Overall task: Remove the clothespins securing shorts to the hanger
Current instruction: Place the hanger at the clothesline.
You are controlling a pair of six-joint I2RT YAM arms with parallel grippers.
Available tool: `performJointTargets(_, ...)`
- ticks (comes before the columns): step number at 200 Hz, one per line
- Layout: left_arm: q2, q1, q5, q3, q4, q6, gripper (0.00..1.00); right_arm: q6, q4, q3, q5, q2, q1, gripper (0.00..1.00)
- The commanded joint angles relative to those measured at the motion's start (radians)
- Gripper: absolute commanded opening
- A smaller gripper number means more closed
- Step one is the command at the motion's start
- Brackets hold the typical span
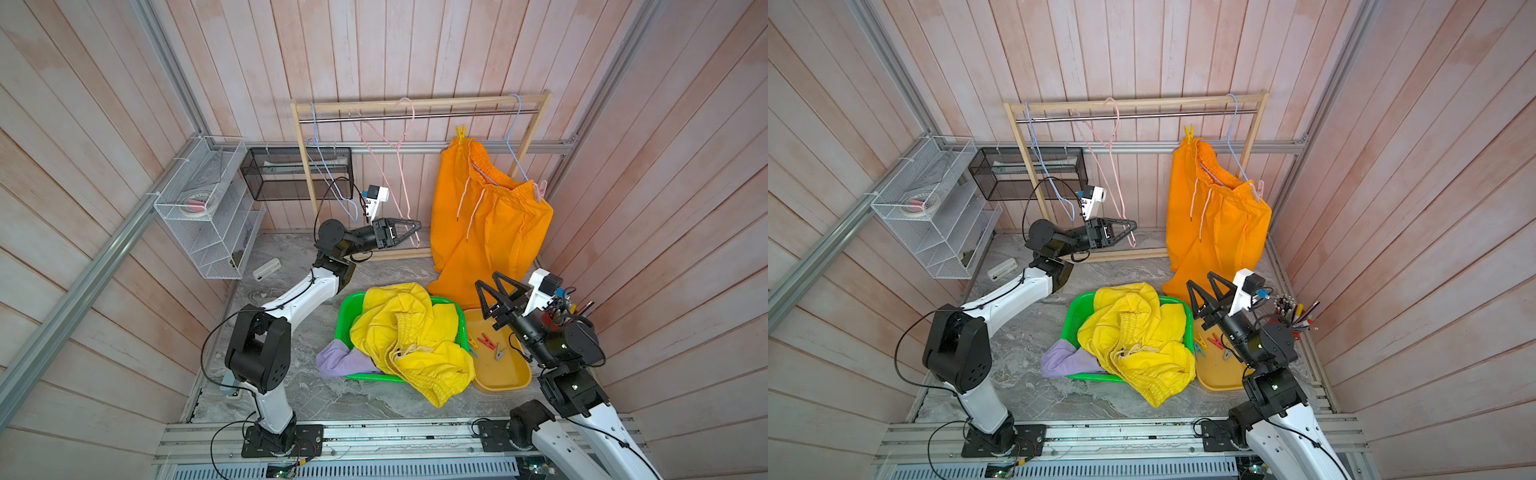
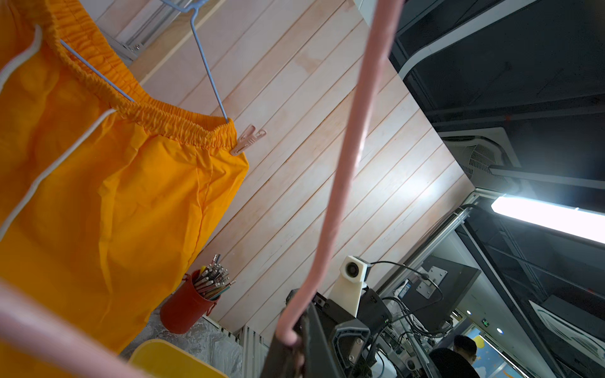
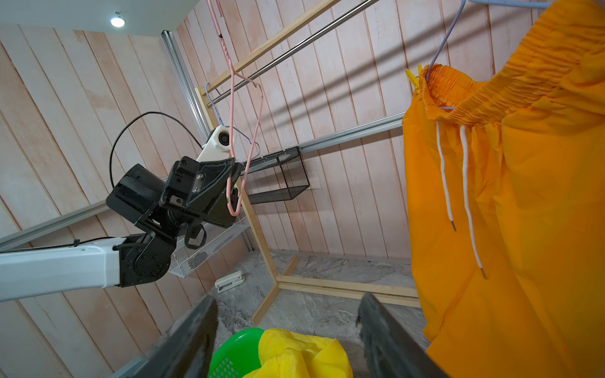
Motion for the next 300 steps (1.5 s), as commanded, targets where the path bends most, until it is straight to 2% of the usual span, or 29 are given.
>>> performJointTargets(1, 0.07, 0.02, 0.028, 0.082, 0.098, -0.093, 0.0, -0.019, 0.006, 0.005, 0.007, 0.0, 0.0, 0.7)
performJointTargets(22, 0.131, 0.031, 0.044, 0.147, 0.137, -0.156, 0.0, -0.029, 0.0, 0.007, 0.014, -0.004, 0.0, 0.7)
performJointTargets(107, 0.207, 0.075, -0.024, 0.243, 0.105, -0.173, 0.0, -0.045, -0.007, 0.005, 0.015, -0.006, -0.001, 0.7)
performJointTargets(148, 0.276, 0.084, -0.037, 0.329, 0.16, -0.264, 0.0, -0.052, 0.002, 0.021, 0.017, -0.004, -0.003, 0.7)
performJointTargets(215, 0.268, 0.093, -0.064, 0.248, 0.184, -0.276, 0.0, -0.056, 0.001, 0.035, 0.017, -0.005, -0.002, 0.7)
performJointTargets(245, 0.238, 0.093, -0.066, 0.19, 0.197, -0.265, 0.18, -0.048, 0.012, 0.03, 0.012, 0.001, -0.003, 0.7)
performJointTargets(261, 0.216, 0.093, -0.068, 0.141, 0.22, -0.26, 0.21, -0.048, 0.012, 0.032, 0.011, 0.004, -0.003, 0.7)
performJointTargets(279, 0.198, 0.091, -0.062, 0.079, 0.265, -0.269, 0.37, -0.049, 0.013, 0.035, 0.01, 0.006, -0.004, 0.7)
performJointTargets(300, 0.165, 0.081, -0.045, 0.011, 0.314, -0.265, 0.63, -0.051, 0.01, 0.037, 0.009, 0.012, -0.005, 0.7)
